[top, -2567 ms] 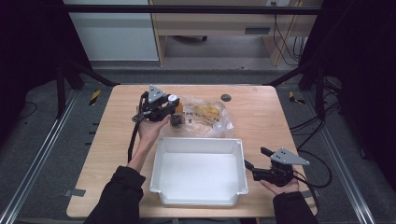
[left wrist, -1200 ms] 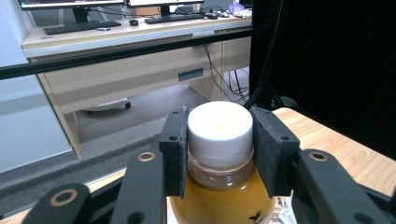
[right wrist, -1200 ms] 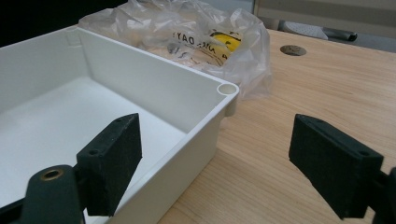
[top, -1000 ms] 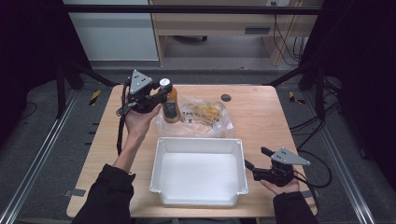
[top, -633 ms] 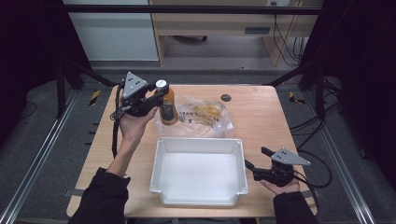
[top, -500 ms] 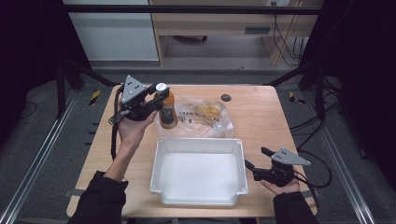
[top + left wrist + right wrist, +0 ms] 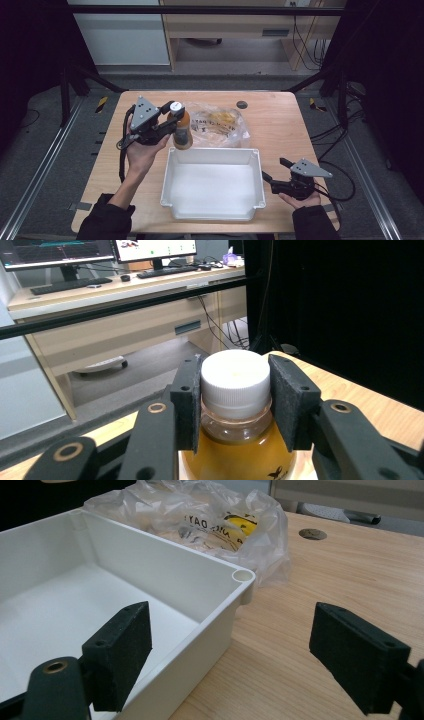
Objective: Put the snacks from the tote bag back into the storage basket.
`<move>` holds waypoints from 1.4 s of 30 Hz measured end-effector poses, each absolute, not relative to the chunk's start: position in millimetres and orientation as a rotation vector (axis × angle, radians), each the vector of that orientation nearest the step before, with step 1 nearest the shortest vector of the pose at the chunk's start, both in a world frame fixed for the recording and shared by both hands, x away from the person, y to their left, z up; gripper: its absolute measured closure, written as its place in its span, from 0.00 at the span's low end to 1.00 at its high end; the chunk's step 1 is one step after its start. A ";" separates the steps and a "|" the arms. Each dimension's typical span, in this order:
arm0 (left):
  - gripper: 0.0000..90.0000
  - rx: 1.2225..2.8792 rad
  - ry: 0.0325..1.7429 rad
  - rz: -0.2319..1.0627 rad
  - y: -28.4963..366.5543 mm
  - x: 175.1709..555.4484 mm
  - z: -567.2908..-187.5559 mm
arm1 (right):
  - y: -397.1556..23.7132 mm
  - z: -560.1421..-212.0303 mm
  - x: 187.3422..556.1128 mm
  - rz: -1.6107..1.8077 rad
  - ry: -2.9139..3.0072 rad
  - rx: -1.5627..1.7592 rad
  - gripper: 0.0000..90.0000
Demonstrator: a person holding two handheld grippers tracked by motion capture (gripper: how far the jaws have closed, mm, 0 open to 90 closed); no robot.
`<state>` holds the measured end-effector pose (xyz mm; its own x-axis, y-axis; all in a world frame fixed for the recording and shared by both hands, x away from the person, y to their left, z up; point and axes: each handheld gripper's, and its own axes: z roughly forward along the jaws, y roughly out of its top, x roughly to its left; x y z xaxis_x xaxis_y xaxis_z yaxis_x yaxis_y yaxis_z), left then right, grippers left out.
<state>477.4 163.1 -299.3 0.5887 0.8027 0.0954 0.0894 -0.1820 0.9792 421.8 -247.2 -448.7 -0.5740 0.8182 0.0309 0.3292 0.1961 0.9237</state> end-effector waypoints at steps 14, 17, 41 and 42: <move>0.66 1.686 0.729 0.735 165.9 454.1 -320.4 | -246.9 -448.9 421.5 1.361 2.001 1.066 0.19; 0.66 1.696 0.729 0.730 166.0 450.4 -326.3 | -246.9 -448.6 421.1 1.363 2.002 1.067 0.19; 0.66 1.763 0.756 0.664 170.2 434.5 -365.1 | -246.5 -448.9 420.6 1.362 2.003 1.062 0.19; 0.66 1.765 0.756 0.665 171.3 434.1 -366.9 | -246.5 -448.9 420.6 1.362 2.003 1.062 0.19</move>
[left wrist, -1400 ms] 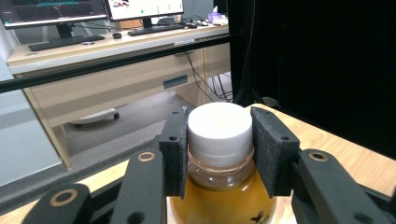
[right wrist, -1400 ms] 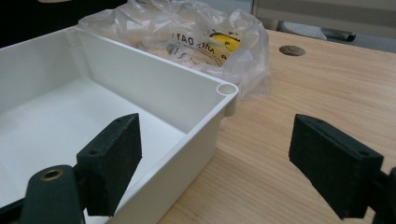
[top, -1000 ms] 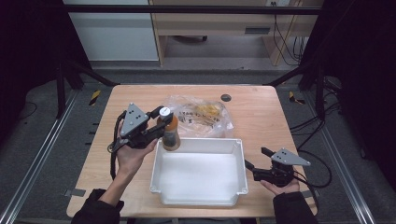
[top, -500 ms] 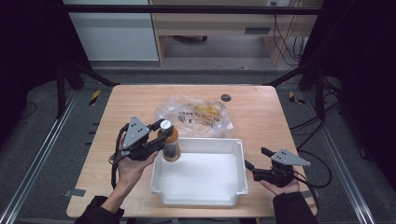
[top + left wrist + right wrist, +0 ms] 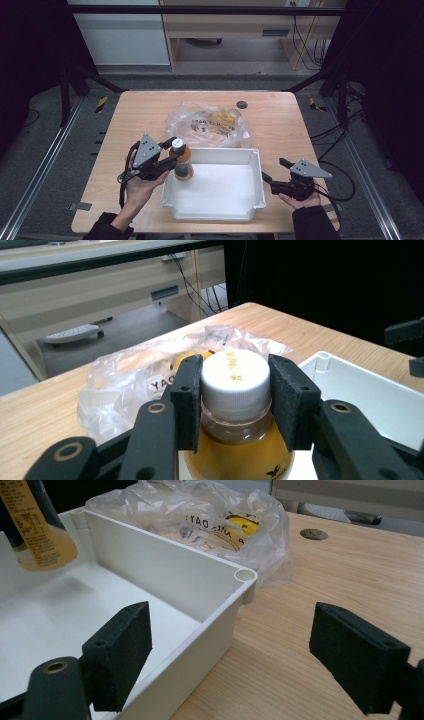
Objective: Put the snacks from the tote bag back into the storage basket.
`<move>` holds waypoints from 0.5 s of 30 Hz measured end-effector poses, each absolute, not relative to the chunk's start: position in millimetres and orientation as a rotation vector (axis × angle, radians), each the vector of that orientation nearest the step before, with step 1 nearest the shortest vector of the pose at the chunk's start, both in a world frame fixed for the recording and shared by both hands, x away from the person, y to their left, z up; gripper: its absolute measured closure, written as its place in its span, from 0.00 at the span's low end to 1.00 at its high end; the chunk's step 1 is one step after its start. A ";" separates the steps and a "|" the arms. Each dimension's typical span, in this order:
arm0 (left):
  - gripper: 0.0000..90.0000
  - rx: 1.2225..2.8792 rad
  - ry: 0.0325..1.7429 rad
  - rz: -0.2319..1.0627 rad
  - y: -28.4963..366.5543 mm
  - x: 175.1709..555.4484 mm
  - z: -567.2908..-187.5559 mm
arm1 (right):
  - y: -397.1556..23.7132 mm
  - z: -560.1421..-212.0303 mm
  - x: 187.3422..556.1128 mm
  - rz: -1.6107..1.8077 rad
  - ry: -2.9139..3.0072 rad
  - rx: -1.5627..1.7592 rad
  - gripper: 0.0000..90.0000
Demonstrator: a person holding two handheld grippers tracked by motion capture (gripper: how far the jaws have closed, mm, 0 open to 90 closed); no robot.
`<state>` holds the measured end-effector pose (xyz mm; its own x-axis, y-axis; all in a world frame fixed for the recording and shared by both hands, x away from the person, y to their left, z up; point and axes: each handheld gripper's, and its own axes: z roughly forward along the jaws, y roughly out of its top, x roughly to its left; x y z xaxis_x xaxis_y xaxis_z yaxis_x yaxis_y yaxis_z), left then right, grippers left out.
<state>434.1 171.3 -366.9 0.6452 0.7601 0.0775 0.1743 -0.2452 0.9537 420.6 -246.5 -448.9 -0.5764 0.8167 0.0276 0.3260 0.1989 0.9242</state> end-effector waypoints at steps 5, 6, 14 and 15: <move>0.66 1.775 0.771 0.656 175.1 432.9 -373.8 | -245.9 -449.3 420.7 1.360 2.007 1.063 0.19; 0.66 1.778 0.770 0.656 175.5 432.6 -374.7 | -245.8 -449.4 420.6 1.360 2.007 1.062 0.19; 0.66 1.803 0.776 0.636 173.9 431.6 -383.1 | -244.7 -450.4 420.4 1.351 2.017 1.060 0.19; 0.66 1.808 0.772 0.635 173.9 431.7 -384.0 | -244.7 -450.4 420.5 1.352 2.015 1.059 0.19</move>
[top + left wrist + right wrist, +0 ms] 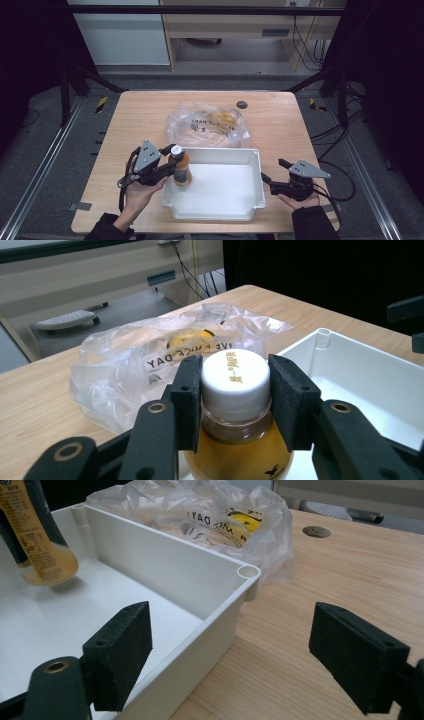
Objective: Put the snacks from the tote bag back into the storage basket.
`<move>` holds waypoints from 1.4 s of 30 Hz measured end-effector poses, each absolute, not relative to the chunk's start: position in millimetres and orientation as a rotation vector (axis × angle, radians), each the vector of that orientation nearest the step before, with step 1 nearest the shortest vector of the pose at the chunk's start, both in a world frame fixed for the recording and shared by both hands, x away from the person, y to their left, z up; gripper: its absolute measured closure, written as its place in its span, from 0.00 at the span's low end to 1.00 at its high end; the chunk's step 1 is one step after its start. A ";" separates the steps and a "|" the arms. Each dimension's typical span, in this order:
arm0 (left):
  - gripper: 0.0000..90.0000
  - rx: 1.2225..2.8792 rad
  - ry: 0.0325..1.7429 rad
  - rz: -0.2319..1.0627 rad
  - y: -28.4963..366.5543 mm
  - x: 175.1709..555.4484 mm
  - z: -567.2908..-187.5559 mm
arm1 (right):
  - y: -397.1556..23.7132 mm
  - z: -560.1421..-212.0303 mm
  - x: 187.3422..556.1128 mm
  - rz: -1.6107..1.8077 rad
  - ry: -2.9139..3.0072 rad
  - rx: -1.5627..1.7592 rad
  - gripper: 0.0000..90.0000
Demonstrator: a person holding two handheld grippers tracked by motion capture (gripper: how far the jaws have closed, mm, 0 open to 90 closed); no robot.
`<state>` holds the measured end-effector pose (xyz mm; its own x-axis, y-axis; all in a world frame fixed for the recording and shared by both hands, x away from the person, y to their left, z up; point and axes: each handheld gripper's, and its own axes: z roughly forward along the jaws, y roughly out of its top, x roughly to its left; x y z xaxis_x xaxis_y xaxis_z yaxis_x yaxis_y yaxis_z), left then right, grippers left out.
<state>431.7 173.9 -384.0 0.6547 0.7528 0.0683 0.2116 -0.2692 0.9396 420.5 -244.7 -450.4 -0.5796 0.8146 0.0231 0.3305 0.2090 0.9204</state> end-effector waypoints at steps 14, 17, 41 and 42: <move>0.66 1.838 0.790 0.624 175.1 431.5 -395.7 | -244.9 -450.2 419.8 1.350 2.014 1.059 0.20; 0.66 1.838 0.791 0.621 174.8 431.4 -396.5 | -245.0 -450.1 419.8 1.351 2.014 1.059 0.20; 0.65 1.799 0.762 0.621 174.9 428.3 -406.5 | -244.7 -450.2 419.1 1.349 2.014 1.063 0.20; 0.65 1.795 0.765 0.617 175.0 428.3 -407.0 | -244.7 -450.2 419.0 1.349 2.014 1.063 0.20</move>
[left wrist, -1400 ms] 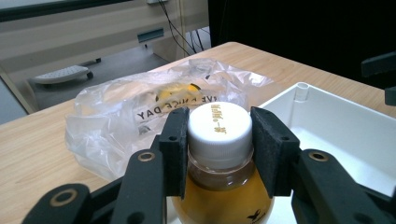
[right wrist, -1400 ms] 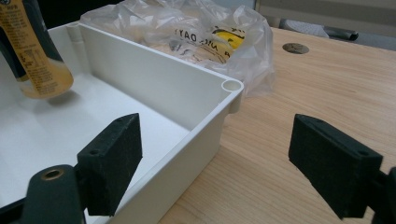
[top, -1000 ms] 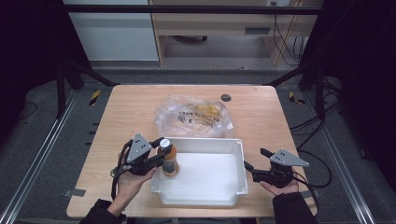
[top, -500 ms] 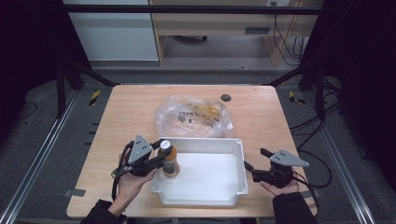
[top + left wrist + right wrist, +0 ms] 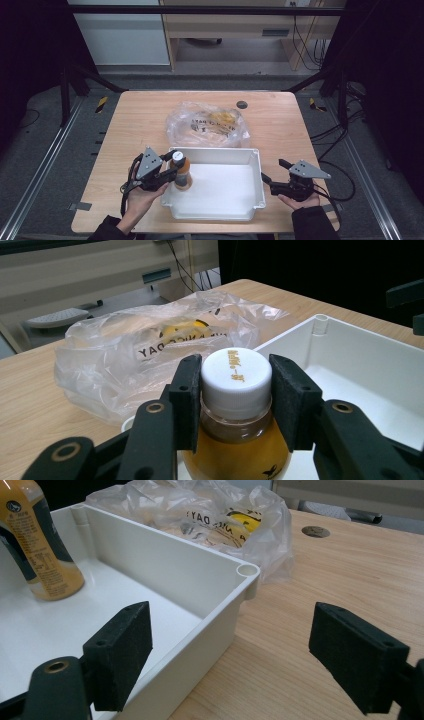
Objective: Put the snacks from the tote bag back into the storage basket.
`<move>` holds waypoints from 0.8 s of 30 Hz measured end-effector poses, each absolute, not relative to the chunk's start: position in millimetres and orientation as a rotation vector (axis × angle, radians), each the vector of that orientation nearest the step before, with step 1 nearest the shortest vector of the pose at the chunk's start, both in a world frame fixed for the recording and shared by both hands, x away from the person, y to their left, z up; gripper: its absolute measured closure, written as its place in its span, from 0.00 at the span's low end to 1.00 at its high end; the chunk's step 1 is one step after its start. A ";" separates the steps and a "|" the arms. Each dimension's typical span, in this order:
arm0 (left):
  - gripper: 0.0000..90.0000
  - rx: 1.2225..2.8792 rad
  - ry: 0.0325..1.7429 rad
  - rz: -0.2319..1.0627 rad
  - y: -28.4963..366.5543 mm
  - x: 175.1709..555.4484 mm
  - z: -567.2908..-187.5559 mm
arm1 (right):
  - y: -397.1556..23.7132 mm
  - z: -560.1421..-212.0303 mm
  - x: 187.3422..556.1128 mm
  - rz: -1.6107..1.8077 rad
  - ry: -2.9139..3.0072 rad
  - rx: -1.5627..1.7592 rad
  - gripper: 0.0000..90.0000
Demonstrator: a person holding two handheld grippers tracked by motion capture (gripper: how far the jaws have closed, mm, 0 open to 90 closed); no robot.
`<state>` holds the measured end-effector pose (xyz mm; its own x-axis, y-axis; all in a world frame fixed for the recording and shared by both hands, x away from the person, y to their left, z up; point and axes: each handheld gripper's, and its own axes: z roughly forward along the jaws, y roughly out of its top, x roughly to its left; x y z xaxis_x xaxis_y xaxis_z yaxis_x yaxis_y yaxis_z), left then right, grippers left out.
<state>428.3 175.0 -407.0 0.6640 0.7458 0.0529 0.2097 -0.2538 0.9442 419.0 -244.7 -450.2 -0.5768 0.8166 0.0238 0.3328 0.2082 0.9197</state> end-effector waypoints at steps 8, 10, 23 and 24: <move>0.58 1.782 0.775 0.604 175.5 427.8 -409.3 | -245.0 -450.2 419.1 1.350 2.012 1.059 0.20; 0.54 1.773 0.778 0.599 177.0 426.8 -408.6 | -245.0 -450.0 418.9 1.350 2.011 1.060 0.20; 0.41 1.772 0.782 0.576 200.8 416.7 -408.6 | -245.7 -449.5 418.8 1.355 2.005 1.060 0.19; 0.41 1.771 0.786 0.575 203.6 416.0 -409.6 | -245.7 -449.5 418.8 1.355 2.005 1.060 0.19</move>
